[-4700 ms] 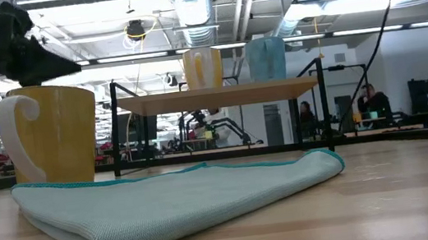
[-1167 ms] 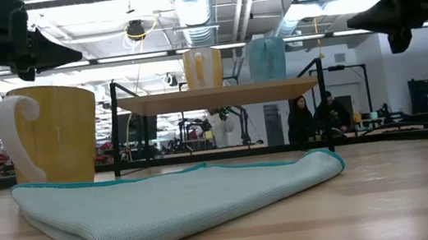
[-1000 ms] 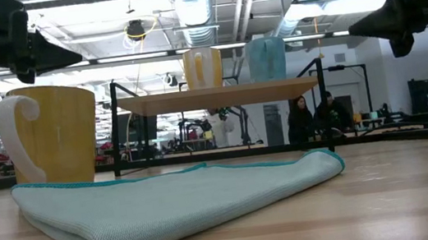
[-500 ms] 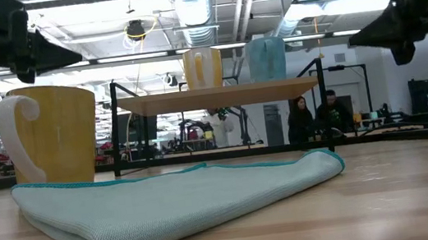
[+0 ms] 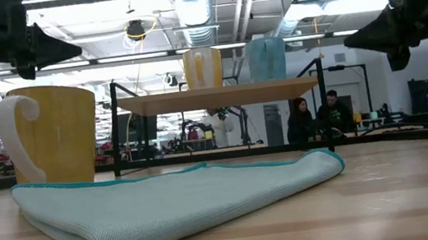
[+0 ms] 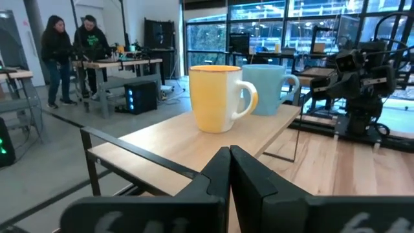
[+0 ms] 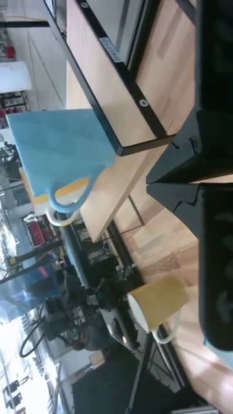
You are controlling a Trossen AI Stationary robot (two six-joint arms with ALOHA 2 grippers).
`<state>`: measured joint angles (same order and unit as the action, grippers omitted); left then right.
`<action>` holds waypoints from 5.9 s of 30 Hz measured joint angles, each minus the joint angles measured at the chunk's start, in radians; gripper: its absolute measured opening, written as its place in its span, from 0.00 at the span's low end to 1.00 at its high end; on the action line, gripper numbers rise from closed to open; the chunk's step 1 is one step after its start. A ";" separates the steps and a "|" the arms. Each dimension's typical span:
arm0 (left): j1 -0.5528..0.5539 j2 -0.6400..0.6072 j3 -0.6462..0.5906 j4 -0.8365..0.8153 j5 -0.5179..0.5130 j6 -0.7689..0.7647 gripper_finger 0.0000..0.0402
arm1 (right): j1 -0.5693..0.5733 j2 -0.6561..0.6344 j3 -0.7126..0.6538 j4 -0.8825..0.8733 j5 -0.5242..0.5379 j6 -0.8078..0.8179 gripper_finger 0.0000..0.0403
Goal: Stack small to large cups/mugs on shelf
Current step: Put the light yellow mug on the shelf
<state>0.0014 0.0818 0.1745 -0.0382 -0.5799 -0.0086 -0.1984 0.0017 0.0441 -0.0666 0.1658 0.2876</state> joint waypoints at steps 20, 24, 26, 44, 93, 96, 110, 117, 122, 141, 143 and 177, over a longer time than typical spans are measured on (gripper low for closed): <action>0.000 -0.003 -0.161 0.283 0.048 -0.002 0.00 | 0.000 0.000 0.000 0.000 0.019 -0.035 0.06; 0.000 -0.003 -0.161 0.285 0.060 -0.080 0.00 | 0.000 0.000 0.000 0.000 0.019 -0.035 0.07; 0.000 -0.004 -0.155 0.290 0.111 -0.151 0.00 | 0.000 0.000 0.000 0.000 0.019 -0.035 0.06; -0.001 0.135 0.384 -0.344 0.334 -0.155 0.00 | 0.000 0.000 0.000 0.000 0.019 -0.034 0.05; -0.001 0.391 0.424 -0.500 0.575 -0.273 0.38 | 0.000 0.000 0.000 -0.001 0.019 -0.034 0.05; -0.001 0.493 0.471 -0.578 0.575 -0.244 0.38 | 0.000 0.000 0.000 -0.001 0.019 -0.034 0.05; -0.001 0.839 0.702 -0.854 0.566 -0.101 0.38 | 0.000 0.000 0.000 -0.001 0.019 -0.033 0.05; -0.001 0.958 0.721 -0.923 0.566 -0.054 0.38 | 0.000 0.000 0.000 -0.001 0.018 -0.033 0.05; -0.001 1.028 0.721 -0.923 0.565 -0.054 0.38 | 0.000 0.000 0.000 -0.001 0.019 -0.033 0.05; 0.000 1.215 0.720 -0.923 0.568 -0.055 0.38 | -0.001 0.000 0.000 -0.001 0.019 -0.033 0.05; 0.000 1.214 0.720 -0.918 0.567 -0.055 0.37 | 0.000 0.000 0.000 -0.001 0.019 -0.033 0.05; 0.097 1.213 1.028 -1.089 0.562 -0.076 0.02 | -0.001 0.000 0.000 -0.001 0.019 -0.035 0.05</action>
<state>0.0982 1.2953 1.2024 -1.1273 -0.0178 -0.0845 -0.1989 0.0021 0.0437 -0.0673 0.1844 0.2527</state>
